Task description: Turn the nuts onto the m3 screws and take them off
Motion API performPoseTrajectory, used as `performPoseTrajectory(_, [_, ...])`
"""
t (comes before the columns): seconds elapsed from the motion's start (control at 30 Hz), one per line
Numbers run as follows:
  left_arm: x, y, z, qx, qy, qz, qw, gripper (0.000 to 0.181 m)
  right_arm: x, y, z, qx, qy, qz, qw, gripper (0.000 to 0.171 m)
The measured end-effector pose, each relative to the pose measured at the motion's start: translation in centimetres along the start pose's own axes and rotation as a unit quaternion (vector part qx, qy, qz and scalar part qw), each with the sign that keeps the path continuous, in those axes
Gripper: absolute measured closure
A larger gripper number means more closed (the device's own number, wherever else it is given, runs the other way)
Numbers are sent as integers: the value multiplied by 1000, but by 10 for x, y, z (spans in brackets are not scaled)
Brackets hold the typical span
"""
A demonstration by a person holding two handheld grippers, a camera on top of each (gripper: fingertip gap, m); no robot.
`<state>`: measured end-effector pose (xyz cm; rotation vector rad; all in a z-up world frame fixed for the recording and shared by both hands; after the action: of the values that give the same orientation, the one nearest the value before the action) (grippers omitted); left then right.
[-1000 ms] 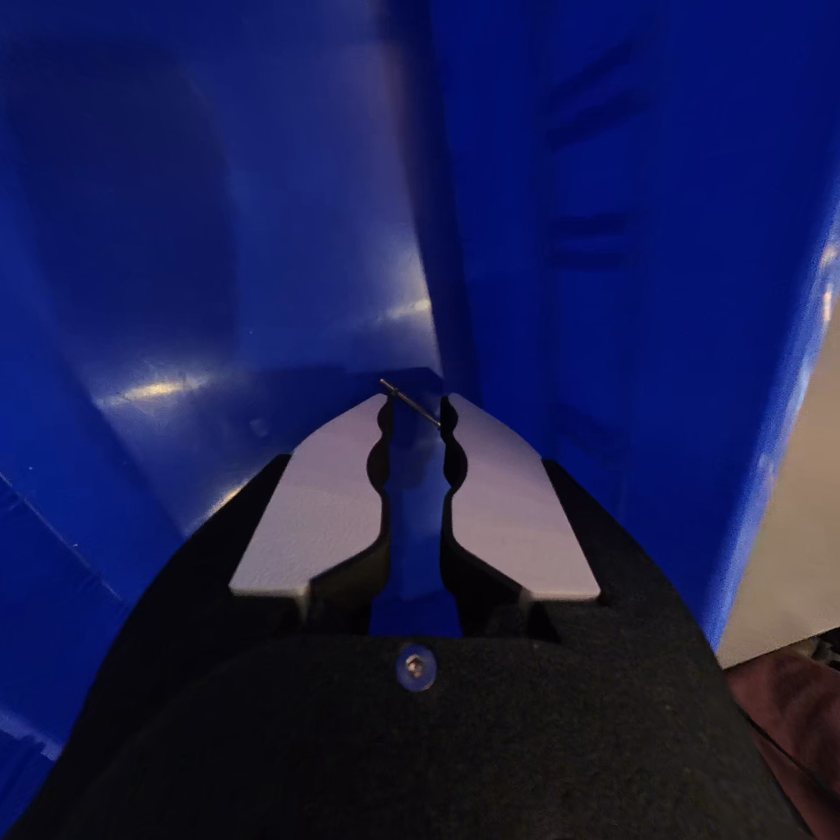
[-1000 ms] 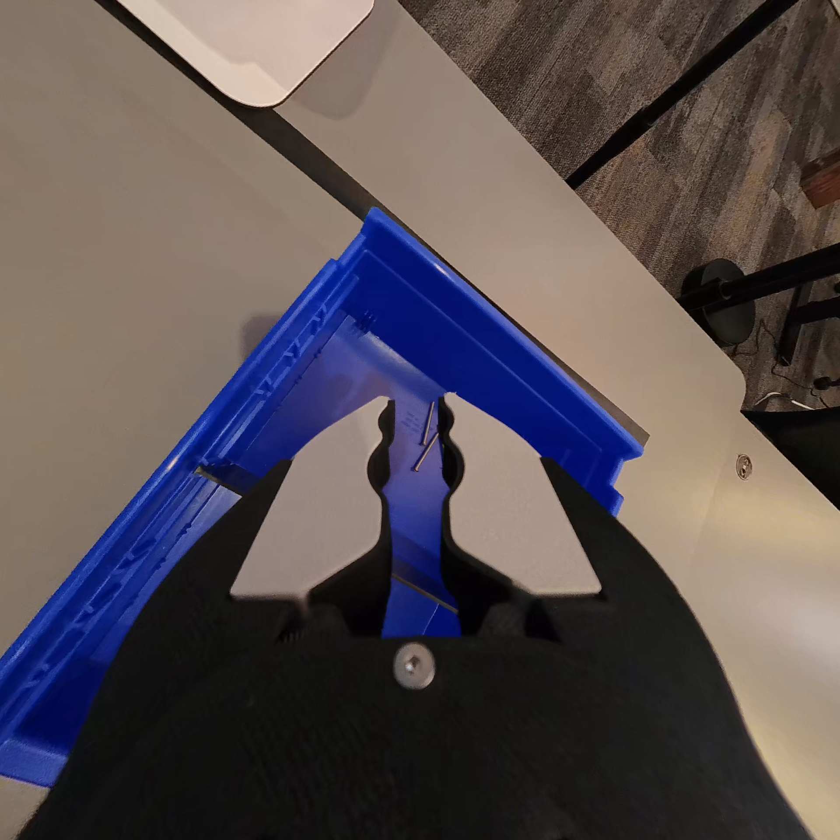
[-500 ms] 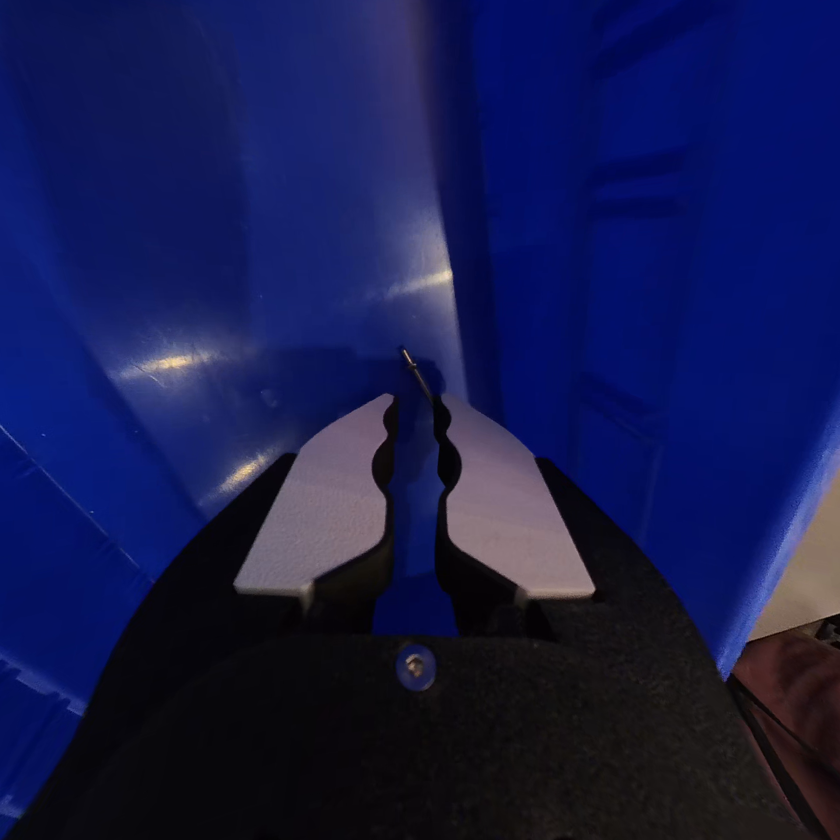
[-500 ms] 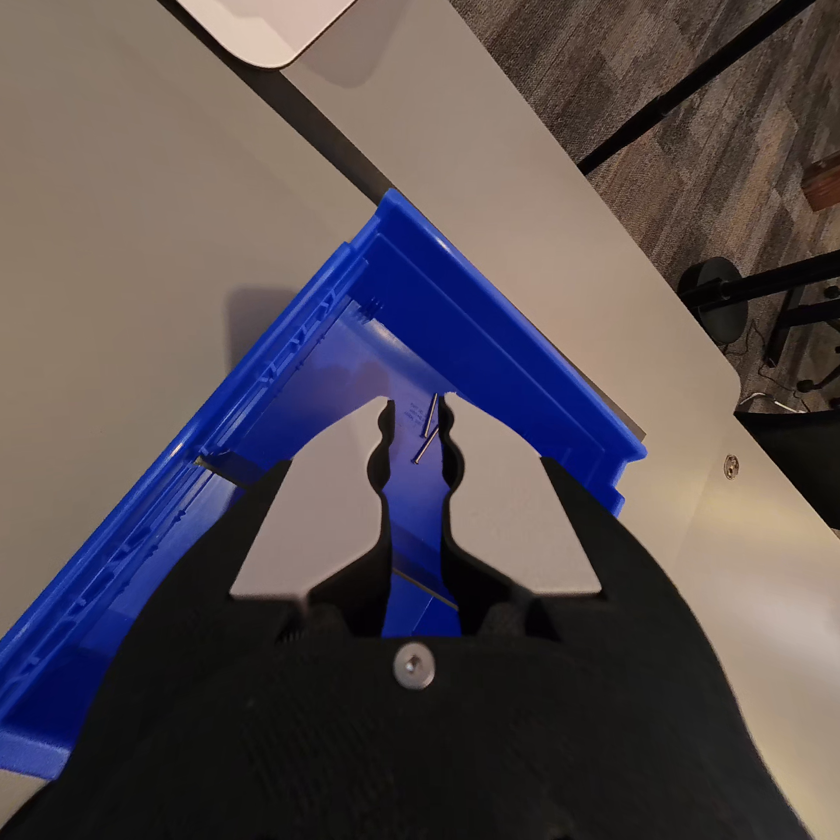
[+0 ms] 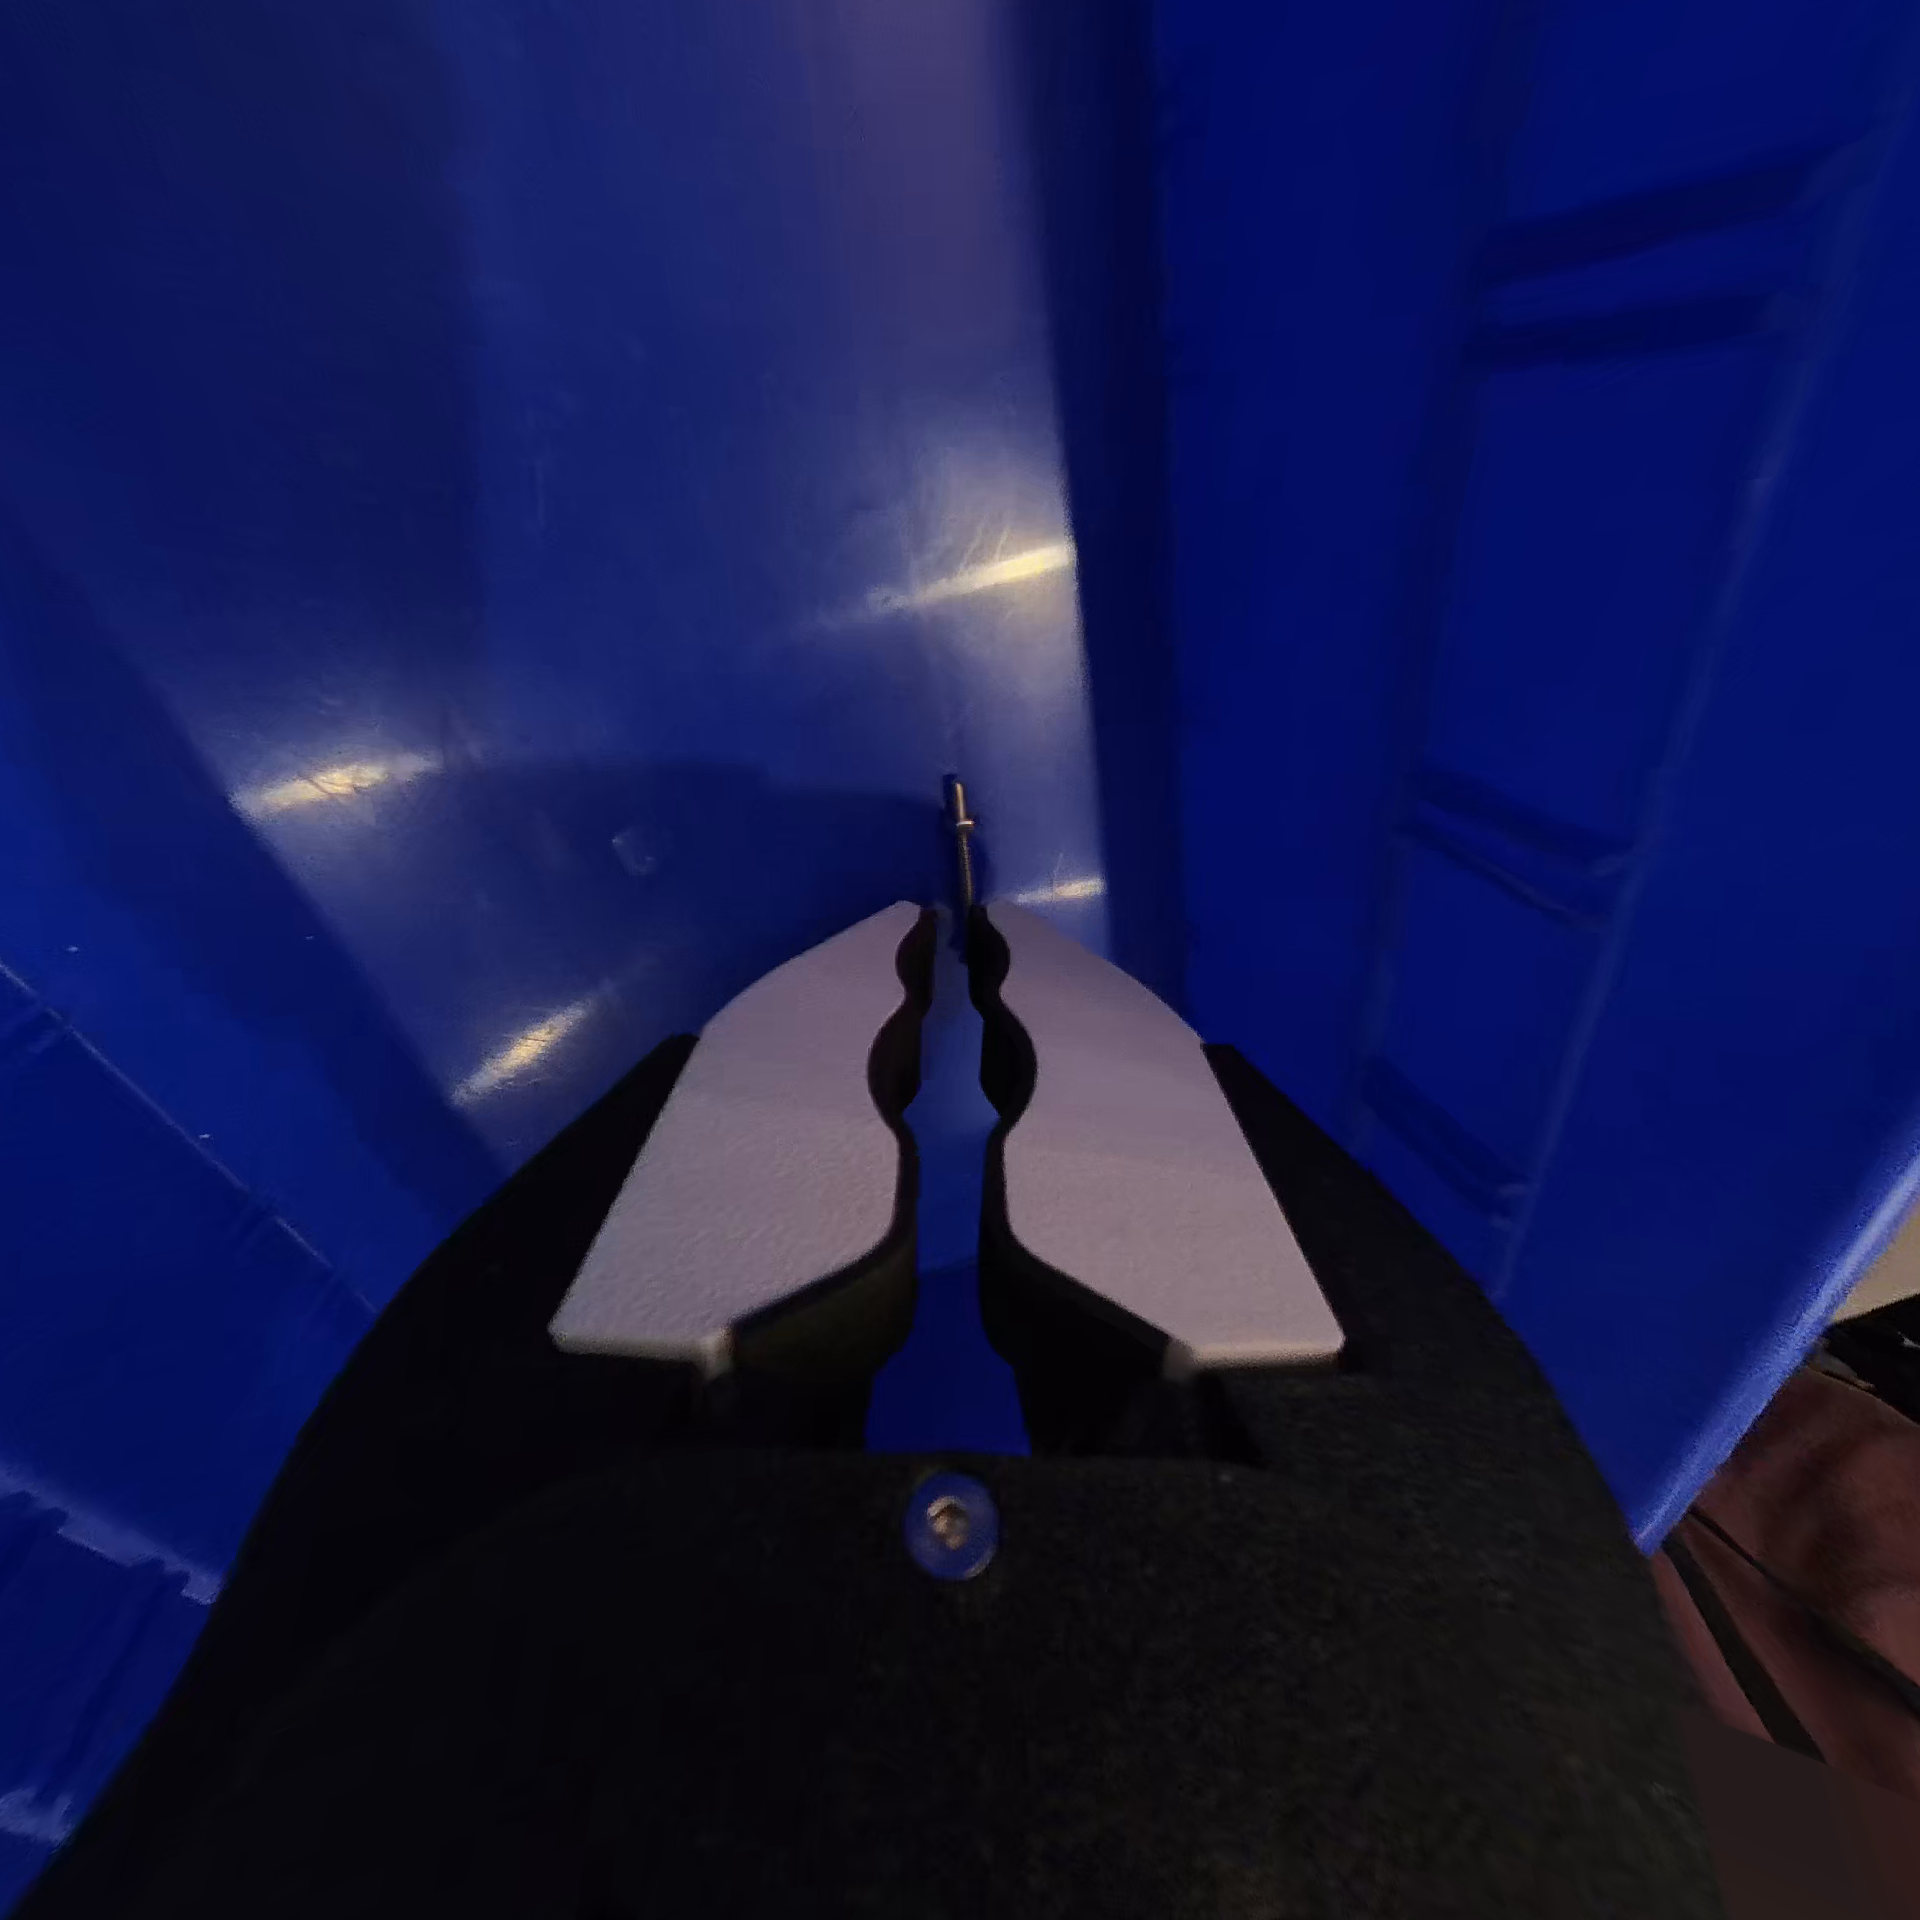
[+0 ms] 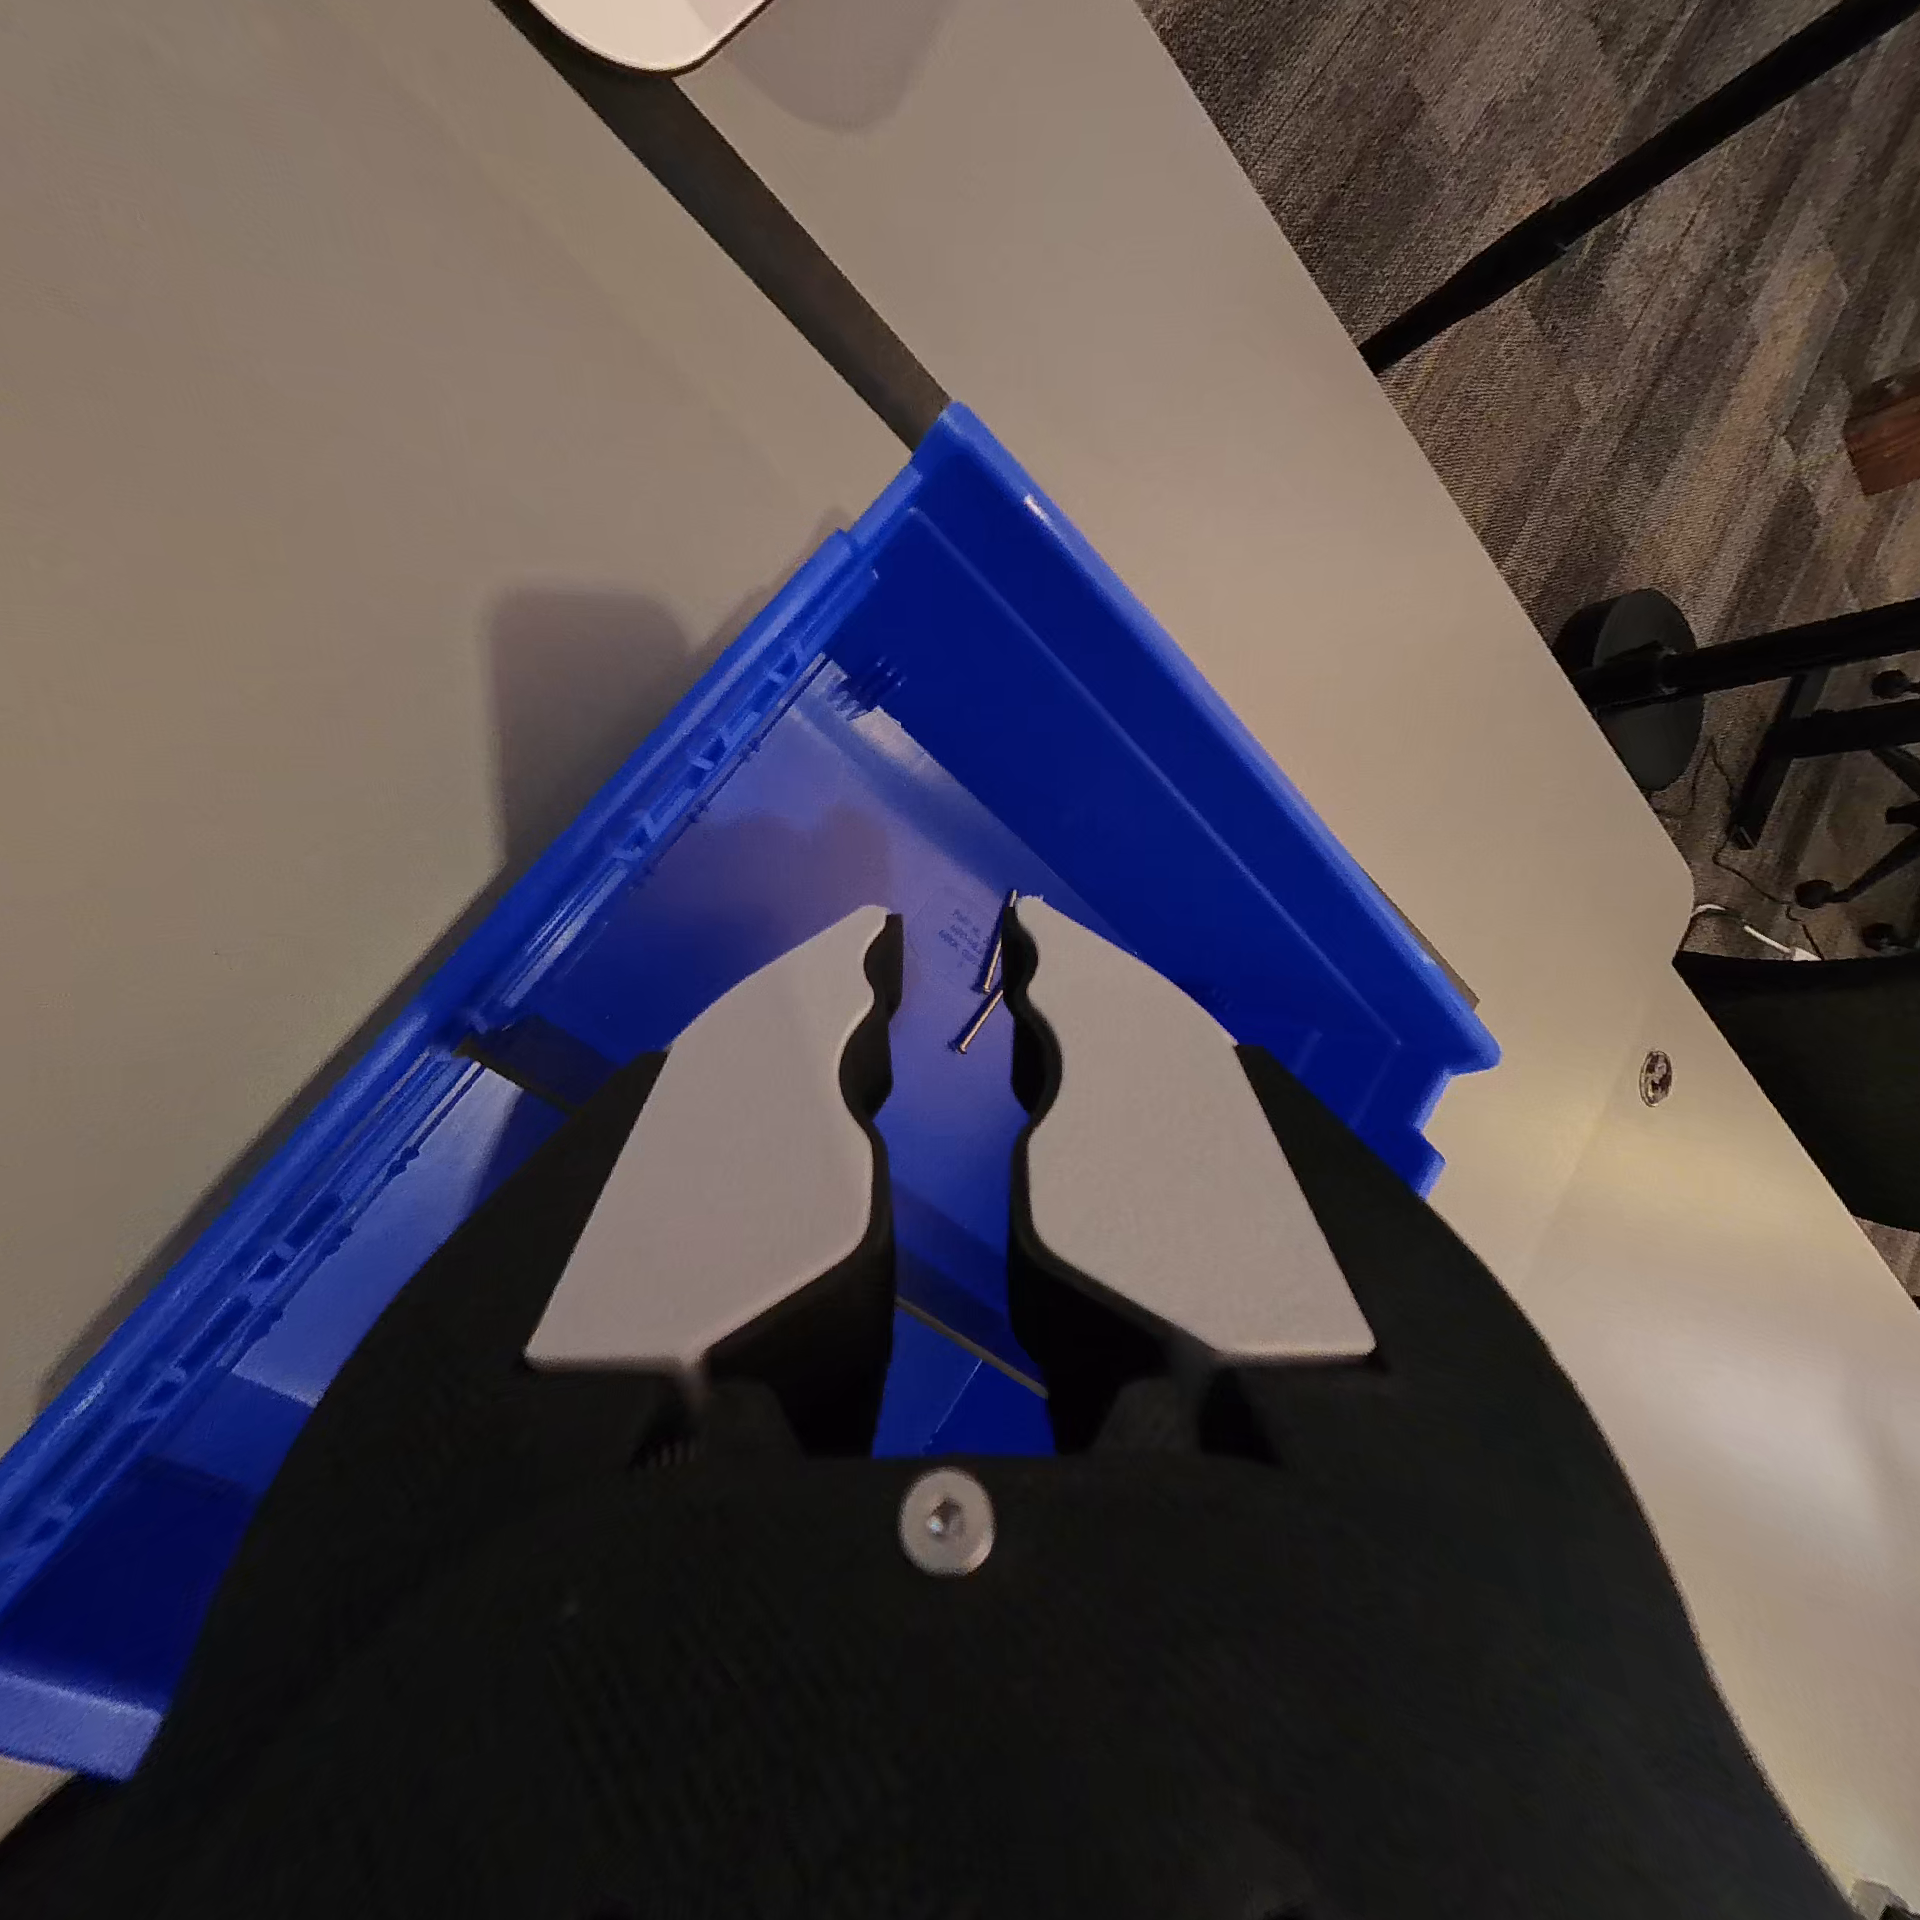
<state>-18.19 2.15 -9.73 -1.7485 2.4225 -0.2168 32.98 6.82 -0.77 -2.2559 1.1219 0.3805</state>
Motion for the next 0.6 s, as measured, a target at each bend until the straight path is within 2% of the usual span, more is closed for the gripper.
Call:
performPoseTrajectory(0.3, [-5, -6, 1, 1, -11, 7, 1000, 169, 0, 2, 1, -1, 5, -6, 1000, 152])
performPoseTrajectory(0.6, [-2, -8, 2, -48, 9, 17, 999, 178, 2, 4, 3, -2, 14, -16, 1000, 152])
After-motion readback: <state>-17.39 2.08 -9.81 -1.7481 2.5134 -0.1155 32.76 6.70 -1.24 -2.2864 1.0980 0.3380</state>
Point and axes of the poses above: each gripper's, where its closed fingertips meet, z out along the fingers, x out of its underside, y = z × x across the jaws, the point moved 6 cm from there along -z, back along the fingers, and after that the axes turned 4 degrees about z, right-handed, at the moved point
